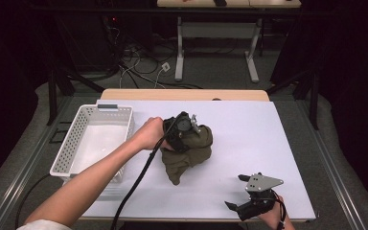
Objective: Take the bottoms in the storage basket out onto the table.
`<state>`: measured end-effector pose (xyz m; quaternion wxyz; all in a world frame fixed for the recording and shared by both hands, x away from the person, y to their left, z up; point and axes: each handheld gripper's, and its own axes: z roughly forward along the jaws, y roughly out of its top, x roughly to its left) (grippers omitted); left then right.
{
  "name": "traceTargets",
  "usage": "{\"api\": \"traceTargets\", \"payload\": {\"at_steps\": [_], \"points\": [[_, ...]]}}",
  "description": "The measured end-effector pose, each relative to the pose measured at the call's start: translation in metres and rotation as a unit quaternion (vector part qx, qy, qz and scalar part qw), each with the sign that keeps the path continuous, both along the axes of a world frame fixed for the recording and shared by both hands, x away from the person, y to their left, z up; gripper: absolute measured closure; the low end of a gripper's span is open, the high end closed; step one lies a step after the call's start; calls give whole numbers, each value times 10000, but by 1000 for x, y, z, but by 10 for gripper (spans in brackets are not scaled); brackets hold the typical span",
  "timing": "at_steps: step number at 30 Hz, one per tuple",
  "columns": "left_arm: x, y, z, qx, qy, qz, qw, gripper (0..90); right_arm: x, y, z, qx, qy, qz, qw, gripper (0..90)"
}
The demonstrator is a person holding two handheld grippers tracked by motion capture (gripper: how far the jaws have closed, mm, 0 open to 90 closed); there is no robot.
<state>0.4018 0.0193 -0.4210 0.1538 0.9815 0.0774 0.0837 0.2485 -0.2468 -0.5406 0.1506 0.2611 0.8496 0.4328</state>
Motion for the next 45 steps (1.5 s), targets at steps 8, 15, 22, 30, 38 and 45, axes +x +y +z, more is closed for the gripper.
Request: {"api": "traceTargets", "payload": {"at_steps": [8,15,22,30,38,45], "points": [[-3,-2,-32,-137,100,105,9998,524,0,0,0,5,-9,7,10000,9],[-12,0,-54,-130,-130,272,9995,355,0,0,0,-5,6,4,10000,10],[-22,24,-55,-647,-62,709,9954,152,1,0,-1,-23,77,13,10000,11],[-43,47,-58,-1080,-267,1149,9871,21,1,1,-2,-45,105,4,9999,10],[-65,63,-71,-1363,-457,1447,9790,0,2,3,-2,-101,93,31,9999,11],[-81,74,-82,-1601,-612,1707,9703,0,2,3,-2,-138,103,-19,9998,11]]}}
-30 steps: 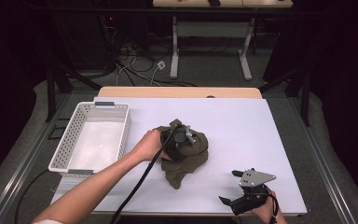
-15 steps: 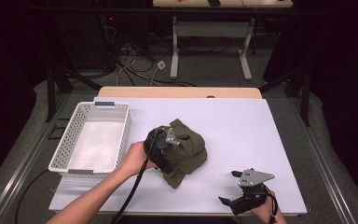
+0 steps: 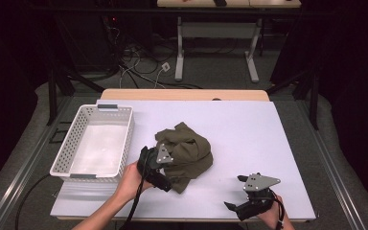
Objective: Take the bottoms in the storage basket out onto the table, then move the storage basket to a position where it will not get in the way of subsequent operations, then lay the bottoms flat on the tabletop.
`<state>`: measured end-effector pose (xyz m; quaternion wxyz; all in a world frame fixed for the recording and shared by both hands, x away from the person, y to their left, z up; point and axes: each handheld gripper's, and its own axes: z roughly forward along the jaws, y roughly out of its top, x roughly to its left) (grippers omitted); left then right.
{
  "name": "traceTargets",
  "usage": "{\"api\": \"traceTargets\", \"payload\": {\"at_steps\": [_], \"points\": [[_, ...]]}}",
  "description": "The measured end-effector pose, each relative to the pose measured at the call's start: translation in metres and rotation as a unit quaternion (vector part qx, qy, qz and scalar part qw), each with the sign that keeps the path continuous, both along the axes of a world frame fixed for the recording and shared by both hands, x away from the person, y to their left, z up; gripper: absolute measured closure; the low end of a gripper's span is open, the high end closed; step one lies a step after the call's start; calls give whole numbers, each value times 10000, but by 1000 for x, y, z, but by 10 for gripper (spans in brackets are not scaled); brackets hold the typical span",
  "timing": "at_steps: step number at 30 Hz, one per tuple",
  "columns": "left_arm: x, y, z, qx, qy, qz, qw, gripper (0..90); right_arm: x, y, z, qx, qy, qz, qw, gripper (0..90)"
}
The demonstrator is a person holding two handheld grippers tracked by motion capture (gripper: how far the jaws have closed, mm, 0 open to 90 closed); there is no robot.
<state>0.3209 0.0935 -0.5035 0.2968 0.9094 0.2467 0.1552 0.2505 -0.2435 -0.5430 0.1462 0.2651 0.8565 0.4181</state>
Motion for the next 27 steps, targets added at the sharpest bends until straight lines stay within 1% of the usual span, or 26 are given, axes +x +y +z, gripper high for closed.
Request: {"api": "traceTargets", "payload": {"at_steps": [3,4,7,8,10,12,13,14,15,16,17,19,21,23,24,25,26,27], "points": [[-7,5,-7,-317,-2,242,9992,0,1,1,0,19,36,56,10000,13],[-9,7,-10,-364,7,287,9989,0,1,2,1,7,33,60,10000,14],[-14,6,-16,-324,36,269,9991,2,2,5,1,22,41,77,10000,15],[-14,5,-17,-339,48,257,9991,6,3,6,2,28,47,23,10000,15],[-15,3,-19,-401,106,179,9990,35,4,7,3,51,55,-40,10000,14],[-15,0,-21,-501,183,133,9985,79,7,9,5,118,143,-119,9998,4],[-15,-1,-22,-552,223,69,9982,112,9,9,6,103,152,-175,9997,0],[-16,-3,-23,-551,182,53,9983,167,10,11,7,116,128,-266,9995,0],[-16,-5,-24,-515,150,57,9985,179,11,12,8,160,136,-297,9993,0],[-16,-6,-26,-573,149,81,9982,198,12,13,10,183,162,-314,9992,0],[-16,-6,-27,-636,135,129,9978,241,13,15,12,205,157,-345,9991,0],[-17,-8,-31,-715,71,169,9973,384,17,19,15,204,156,-371,9990,0],[-18,-9,-33,-800,56,143,9967,520,22,24,16,200,148,-400,9989,0],[-20,-12,-34,-887,47,107,9960,643,28,30,17,141,178,-513,9984,10],[-21,-14,-34,-891,18,87,9960,685,32,34,18,155,172,-535,9983,27],[-22,-15,-35,-928,16,79,9957,712,36,38,19,130,227,-574,9980,35],[-22,-16,-35,-963,37,60,9953,739,40,42,19,109,227,-566,9981,49],[-24,-18,-36,-1016,67,57,9948,748,44,46,21,176,227,-503,9983,58]]}}
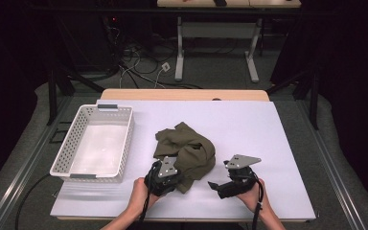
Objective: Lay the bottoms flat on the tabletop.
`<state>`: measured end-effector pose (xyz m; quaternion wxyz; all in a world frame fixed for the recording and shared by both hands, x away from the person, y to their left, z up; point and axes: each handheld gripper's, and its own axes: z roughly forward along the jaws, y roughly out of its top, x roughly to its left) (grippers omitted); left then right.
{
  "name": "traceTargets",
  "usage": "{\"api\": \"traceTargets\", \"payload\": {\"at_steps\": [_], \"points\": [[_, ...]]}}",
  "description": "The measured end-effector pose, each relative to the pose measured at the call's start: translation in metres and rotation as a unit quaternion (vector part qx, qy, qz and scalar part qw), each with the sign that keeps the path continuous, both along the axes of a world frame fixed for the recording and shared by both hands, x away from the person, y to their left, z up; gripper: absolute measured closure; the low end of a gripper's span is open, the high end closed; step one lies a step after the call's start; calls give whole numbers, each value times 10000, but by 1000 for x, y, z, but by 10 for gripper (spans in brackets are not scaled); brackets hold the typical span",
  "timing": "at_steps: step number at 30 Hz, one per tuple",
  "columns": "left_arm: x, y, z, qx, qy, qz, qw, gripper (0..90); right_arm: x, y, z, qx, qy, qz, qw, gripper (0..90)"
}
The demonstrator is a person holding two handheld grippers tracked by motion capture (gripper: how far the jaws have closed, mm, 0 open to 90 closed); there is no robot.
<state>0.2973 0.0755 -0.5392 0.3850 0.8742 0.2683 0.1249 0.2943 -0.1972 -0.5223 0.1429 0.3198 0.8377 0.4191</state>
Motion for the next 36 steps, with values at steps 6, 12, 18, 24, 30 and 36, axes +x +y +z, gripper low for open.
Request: {"api": "traceTargets", "payload": {"at_steps": [6,12,18,24,30,36], "points": [[-8,-8,-2,-169,42,-81,9998,757,15,30,16,102,-125,-5,9999,121],[-13,-15,-4,-289,67,-240,9993,758,22,47,12,-450,-259,-422,9978,268],[-9,-9,-3,-340,52,-418,9985,623,24,41,-1,-560,-173,-582,9966,633],[-9,-4,2,-299,-52,-387,9988,400,24,40,-5,-627,-206,-654,9957,841],[-6,8,8,-394,-121,-67,9991,287,21,35,-4,-637,-330,-715,9949,900],[5,16,3,-373,200,201,9989,184,19,28,0,-552,-357,-798,9946,768]]}}
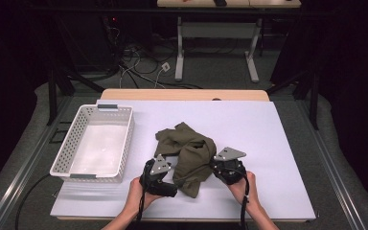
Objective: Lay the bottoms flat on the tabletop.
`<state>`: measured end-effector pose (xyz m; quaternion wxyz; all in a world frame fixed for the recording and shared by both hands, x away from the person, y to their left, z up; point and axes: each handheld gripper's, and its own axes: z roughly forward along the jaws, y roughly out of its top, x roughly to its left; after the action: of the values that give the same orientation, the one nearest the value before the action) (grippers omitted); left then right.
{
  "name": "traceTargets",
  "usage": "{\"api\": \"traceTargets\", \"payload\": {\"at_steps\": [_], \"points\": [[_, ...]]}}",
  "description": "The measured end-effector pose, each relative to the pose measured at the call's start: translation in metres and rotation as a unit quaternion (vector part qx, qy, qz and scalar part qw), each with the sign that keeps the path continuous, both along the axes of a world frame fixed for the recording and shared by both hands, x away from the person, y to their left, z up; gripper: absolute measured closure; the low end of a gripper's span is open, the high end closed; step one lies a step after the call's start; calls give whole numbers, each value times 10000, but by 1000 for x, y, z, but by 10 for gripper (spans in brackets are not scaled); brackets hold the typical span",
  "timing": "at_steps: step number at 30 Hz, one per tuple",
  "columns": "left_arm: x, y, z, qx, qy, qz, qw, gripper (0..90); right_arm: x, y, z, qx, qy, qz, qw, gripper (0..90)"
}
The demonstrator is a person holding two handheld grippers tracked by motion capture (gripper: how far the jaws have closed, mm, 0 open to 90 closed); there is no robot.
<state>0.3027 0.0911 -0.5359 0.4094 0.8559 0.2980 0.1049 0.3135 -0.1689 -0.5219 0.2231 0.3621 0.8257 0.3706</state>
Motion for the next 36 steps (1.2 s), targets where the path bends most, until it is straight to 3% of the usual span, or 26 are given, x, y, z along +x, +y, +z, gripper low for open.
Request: {"api": "traceTargets", "payload": {"at_steps": [4,7,13,19,23,28,34,36], "points": [[7,-2,-8,-92,340,-62,9994,183,-1,1,2,49,36,41,10000,525],[8,-4,-10,-146,382,-178,9990,318,-2,4,2,52,54,114,9999,410],[7,-7,-14,-268,447,-235,9984,570,-5,9,3,83,93,280,9995,301],[4,-10,-14,-411,486,-317,9975,712,-7,14,4,170,78,357,9992,207],[-3,-17,-13,-481,521,-456,9964,732,-10,15,6,157,24,317,9994,220],[-11,-27,-12,-480,504,-611,9957,732,-12,12,8,80,-48,316,9995,345],[-10,-28,-13,-510,553,-661,9950,732,-11,11,9,200,36,328,9993,351],[-9,-29,-14,-515,571,-661,9949,732,-12,10,10,374,79,399,9985,318]]}}
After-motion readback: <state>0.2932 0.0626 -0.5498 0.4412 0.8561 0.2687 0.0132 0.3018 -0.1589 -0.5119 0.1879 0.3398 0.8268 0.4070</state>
